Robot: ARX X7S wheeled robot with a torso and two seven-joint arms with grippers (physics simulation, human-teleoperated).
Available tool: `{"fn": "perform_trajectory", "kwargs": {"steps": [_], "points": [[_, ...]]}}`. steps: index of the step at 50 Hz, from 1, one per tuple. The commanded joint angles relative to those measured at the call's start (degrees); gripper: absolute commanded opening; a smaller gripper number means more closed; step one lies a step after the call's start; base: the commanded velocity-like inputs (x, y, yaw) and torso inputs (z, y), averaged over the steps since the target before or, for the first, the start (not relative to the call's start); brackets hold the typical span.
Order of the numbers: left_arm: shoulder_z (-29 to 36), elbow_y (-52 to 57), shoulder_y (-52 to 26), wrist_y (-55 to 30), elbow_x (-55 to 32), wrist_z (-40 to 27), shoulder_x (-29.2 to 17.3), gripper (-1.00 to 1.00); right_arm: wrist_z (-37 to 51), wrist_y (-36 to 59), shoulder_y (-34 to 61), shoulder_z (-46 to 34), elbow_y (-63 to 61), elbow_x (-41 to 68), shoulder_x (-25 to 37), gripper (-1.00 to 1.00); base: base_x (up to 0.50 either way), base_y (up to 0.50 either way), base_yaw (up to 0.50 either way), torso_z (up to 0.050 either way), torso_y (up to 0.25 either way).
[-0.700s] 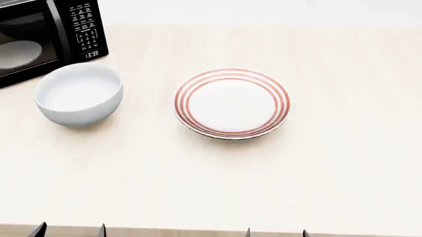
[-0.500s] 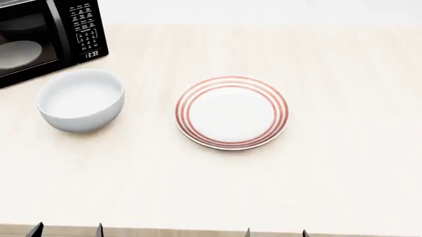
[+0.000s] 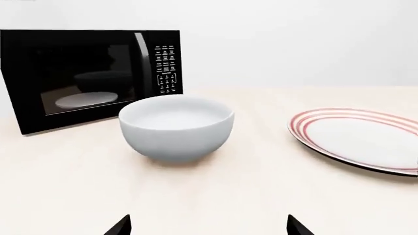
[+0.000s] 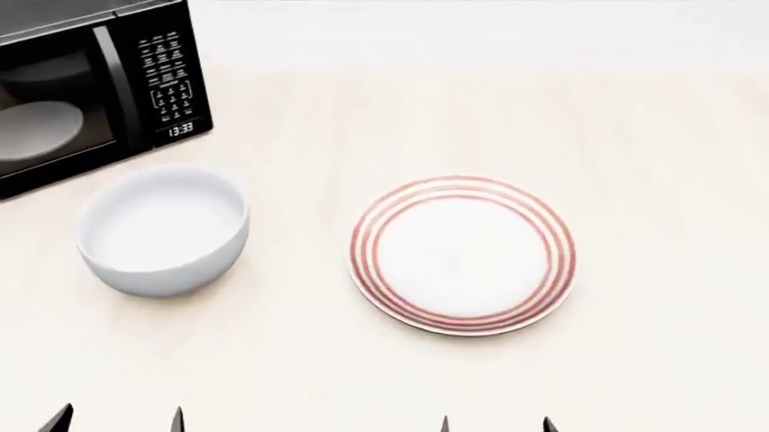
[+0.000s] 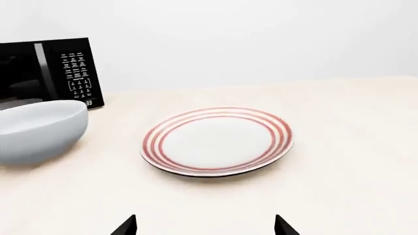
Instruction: Put the white bowl to the right of the plate.
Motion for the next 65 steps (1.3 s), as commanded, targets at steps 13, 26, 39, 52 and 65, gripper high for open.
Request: {"fn": "perform_trajectory", "kwargs": {"steps": [13,26,39,52,65], "points": [[2.22,-0.1,-0.03,0.42,-0.89,-1.82,-1.78,1.0,0.57,1.19,-0.28,-1.55,-1.34,2.98,2.08,1.0,0.5,0.24,0.0,0.0,0.0],[2.96,-0.02,-0.01,0.61,-1.47,-2.69,-2.53,1.0,0.88,1.15,-0.36,-2.64,-1.09,3.6,2.7,1.0,0.5,0.11,0.0,0.0,0.0],[3.6,-0.1,-0.12,0.73,-2.0,-3.44,-3.13,1.0,0.93,2.08,0.05,-3.42,-0.5,4.94,3.21,1.0,0.5,-0.05,0.0,0.0,0.0],[4.17,0.17,-0.19,0.49,-2.39,-4.14,-3.78,1.0,5.91,17.12,4.5,-2.23,-0.83,9.25,2.99,1.0,0.32,-0.1,0.0,0.0,0.0],[1.84,2.54,-0.51,-1.37,-3.82,-6.01,-5.31,1.0,14.54,48.29,18.42,-2.49,-22.68,13.64,5.89,1.0,0.0,0.0,0.0,0.0,0.001]]}}
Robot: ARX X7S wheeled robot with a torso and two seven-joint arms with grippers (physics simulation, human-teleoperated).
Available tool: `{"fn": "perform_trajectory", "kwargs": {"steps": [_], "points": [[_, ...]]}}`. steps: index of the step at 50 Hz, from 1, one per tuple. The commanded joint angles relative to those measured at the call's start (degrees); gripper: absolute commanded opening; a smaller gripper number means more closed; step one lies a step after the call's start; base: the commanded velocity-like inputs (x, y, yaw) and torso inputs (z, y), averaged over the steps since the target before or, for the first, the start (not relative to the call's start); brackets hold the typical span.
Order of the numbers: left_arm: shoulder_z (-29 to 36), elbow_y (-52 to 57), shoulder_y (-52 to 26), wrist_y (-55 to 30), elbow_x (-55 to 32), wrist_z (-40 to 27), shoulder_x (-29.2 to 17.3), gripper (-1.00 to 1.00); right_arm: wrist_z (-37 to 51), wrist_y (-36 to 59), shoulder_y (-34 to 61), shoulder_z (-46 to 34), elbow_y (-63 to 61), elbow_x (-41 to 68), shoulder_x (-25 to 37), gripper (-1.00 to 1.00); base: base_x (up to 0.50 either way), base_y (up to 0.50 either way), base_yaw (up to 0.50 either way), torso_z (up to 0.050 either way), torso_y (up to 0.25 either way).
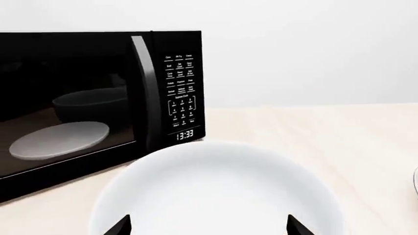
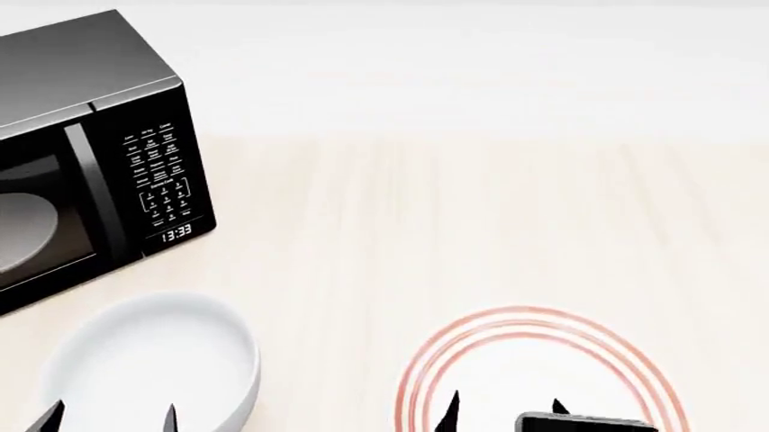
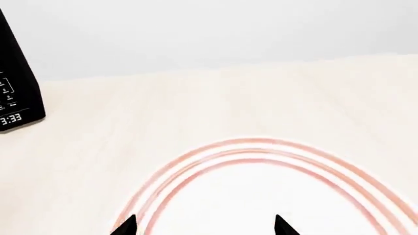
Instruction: Put the white bowl to the right of the plate.
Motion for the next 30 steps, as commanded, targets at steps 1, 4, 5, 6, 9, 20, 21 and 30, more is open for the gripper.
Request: {"fn": "perform_trajectory", "kwargs": {"steps": [1,4,5,6,9,20,21,30], "points": [[-2.65,2.36,-0.31,-2.13,-0.78,-2.63,-1.46,1.0,3.12,25.96,13.21,0.48,-13.89,7.77,1.59,1.0,0.0,0.0,0.0,0.0,0.0],[-4.86,4.04,-0.32,-3.84,-1.69,-3.96,-2.19,1.0,2.61,32.66,17.84,2.34,-14.53,12.08,0.56,1.0,0.0,0.0,0.0,0.0,0.0],[-5.73,4.73,-0.31,-4.62,-2.0,-4.57,-2.43,1.0,2.62,34.86,19.3,2.9,-14.51,13.27,0.29,1.0,0.0,0.0,0.0,0.0,0.0],[-7.16,5.83,-0.22,-5.78,-2.39,-5.5,-2.87,1.0,2.0,38.02,21.13,4.37,-14.27,15.69,-0.25,1.0,0.0,0.0,0.0,0.0,0.0],[-10.13,7.65,0.02,-7.71,-3.75,-7.04,-3.62,1.0,2.03,42.33,25.15,6.49,-13.08,18.46,-1.2,1.0,0.0,0.0,0.0,0.0,0.0],[-16.82,9.54,0.56,-11.07,-5.51,-10.58,-6.14,1.0,7.14,50.88,34.11,5.85,-10.07,19.47,-4.25,1.0,0.0,0.0,0.0,0.0,0.0],[-17.06,9.85,0.72,-11.29,-5.75,-10.64,-6.2,1.0,7.25,51.09,34.42,5.41,-10.0,19.56,-4.28,1.0,0.0,0.0,0.0,0.0,0.0],[-20.34,13.84,2.66,-13.72,-4.56,-14.99,-6.46,1.0,9.7,52.99,39.16,3.05,-6.19,20.87,-7.29,1.0,0.0,0.0,0.0,0.0,0.0]]}}
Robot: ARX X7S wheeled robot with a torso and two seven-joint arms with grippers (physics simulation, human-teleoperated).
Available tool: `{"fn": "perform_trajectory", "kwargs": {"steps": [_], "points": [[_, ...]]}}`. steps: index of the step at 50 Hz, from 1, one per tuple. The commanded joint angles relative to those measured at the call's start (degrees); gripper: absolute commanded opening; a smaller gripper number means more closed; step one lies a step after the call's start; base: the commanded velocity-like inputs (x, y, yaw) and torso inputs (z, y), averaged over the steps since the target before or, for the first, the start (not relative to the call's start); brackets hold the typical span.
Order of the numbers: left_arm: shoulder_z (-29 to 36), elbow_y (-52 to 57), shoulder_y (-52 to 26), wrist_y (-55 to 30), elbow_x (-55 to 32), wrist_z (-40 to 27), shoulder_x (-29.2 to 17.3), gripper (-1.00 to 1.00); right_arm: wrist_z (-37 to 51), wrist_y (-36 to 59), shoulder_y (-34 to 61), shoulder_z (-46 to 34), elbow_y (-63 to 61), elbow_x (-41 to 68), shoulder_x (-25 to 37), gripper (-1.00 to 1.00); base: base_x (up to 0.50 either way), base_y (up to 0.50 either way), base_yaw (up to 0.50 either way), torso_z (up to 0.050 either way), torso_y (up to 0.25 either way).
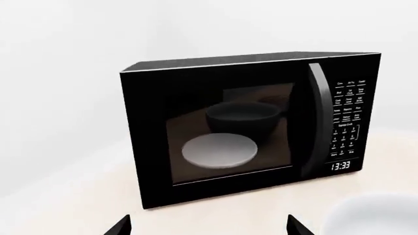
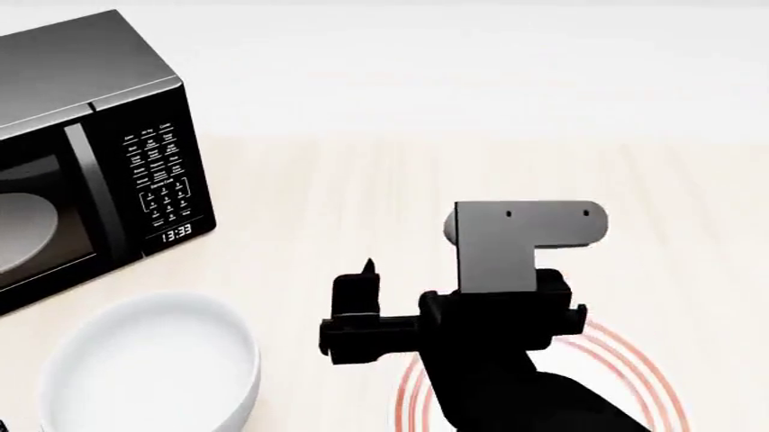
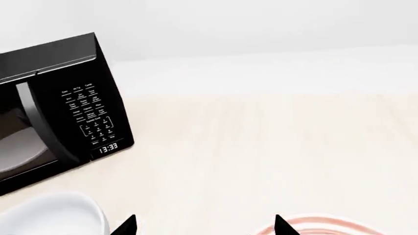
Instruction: Put the white bowl to the right of the plate.
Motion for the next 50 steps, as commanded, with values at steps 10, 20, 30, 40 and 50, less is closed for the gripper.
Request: {"fn": "perform_trajectory", "kwargs": {"steps": [10,20,30,40,50], "points": [[-5.22,4.02,2.51,-2.03,0.17,-5.04,-0.85,1.0,5.64,6.82,11.46,-5.31,7.88,6.36,-3.7,1.0,0.0,0.0,0.0,0.0,0.0],[-5.65,4.43,3.66,-0.35,-0.3,-4.56,-1.18,1.0,16.34,-3.24,22.68,-20.48,30.36,20.94,-3.88,1.0,0.0,0.0,0.0,0.0,0.0],[-5.74,4.97,4.12,-0.12,-0.71,-4.6,-1.3,1.0,21.05,-10.17,28.04,-24.98,44.04,32.1,-4.12,1.0,0.0,0.0,0.0,0.0,0.0],[-5.74,5.28,4.43,0.22,-1.0,-4.66,-1.42,1.0,26.65,-24.13,35.82,-41.51,62.64,54.01,-4.23,1.0,0.0,0.0,0.0,0.0,0.0],[-6.29,6.01,5.05,0.27,-1.51,-4.91,-1.61,1.0,23.73,-36.13,44.31,-68.56,69.52,74.63,-4.25,1.0,0.0,0.0,0.0,0.0,0.0]]}}
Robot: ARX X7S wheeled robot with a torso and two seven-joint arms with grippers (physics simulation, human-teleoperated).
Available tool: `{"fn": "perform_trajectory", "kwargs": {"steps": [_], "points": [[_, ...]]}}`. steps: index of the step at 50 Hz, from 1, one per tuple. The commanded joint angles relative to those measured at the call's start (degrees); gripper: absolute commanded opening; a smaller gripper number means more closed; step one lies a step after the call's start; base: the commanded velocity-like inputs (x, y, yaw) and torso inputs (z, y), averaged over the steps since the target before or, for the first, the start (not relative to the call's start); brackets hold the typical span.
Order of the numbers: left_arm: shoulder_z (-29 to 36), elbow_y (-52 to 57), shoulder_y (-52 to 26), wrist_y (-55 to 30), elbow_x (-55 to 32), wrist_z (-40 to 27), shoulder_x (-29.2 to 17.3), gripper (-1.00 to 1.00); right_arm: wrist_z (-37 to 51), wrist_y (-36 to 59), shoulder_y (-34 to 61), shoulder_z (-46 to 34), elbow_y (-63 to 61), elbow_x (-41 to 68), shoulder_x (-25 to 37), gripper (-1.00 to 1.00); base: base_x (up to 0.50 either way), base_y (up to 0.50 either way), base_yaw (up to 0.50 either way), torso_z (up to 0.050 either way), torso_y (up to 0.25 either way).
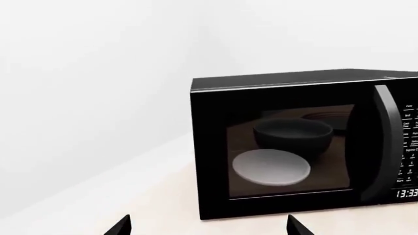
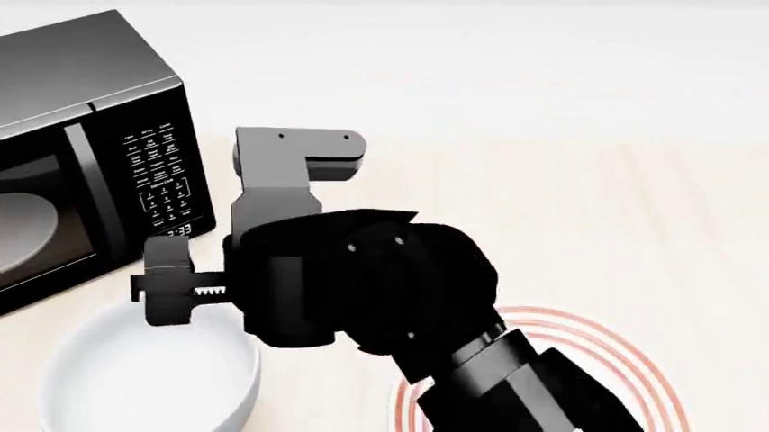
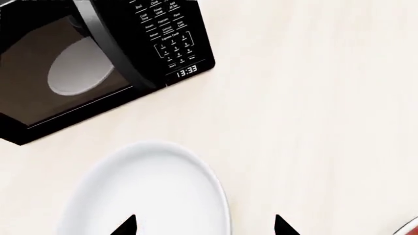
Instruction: Put the white bowl to the right of the plate.
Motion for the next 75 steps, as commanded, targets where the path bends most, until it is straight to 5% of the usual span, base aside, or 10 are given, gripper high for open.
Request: {"fn": "perform_trajectory", "kwargs": {"steps": [1,4,9,20,35,75], "points": [[-0.48,0.8,0.68,0.19,-0.48,-0.25,-0.19,1.0,-1.6,-13.74,10.26,-29.56,11.99,25.27,-0.11,1.0,0.0,0.0,0.0,0.0,0.0],[-0.31,0.9,0.71,0.17,-0.38,-0.36,-0.22,1.0,-2.77,-16.79,13.37,-40.92,12.56,34.57,-0.12,1.0,0.0,0.0,0.0,0.0,0.0],[-0.38,1.0,0.81,0.22,-0.53,-0.42,-0.33,1.0,-3.14,-17.11,14.92,-46.82,13.12,40.64,-0.12,1.0,0.0,0.0,0.0,0.0,0.0],[-0.21,1.57,1.27,0.44,-0.8,-0.44,-0.44,1.0,2.03,-17.88,13.43,-47.16,15.29,49.97,-0.12,1.0,0.0,0.0,0.0,0.0,0.0],[0.21,1.92,1.73,1.05,-0.97,-0.39,-0.59,1.0,-1.59,-19.24,11.29,-47.32,15.54,55.53,-0.13,1.0,0.0,0.0,0.0,0.0,0.0],[0.6,2.79,2.77,1.95,-1.53,-0.7,-1.16,1.0,-12.03,-18.68,4.09,-47.69,18.55,51.05,-0.13,1.0,0.0,0.0,0.0,0.0,0.0]]}}
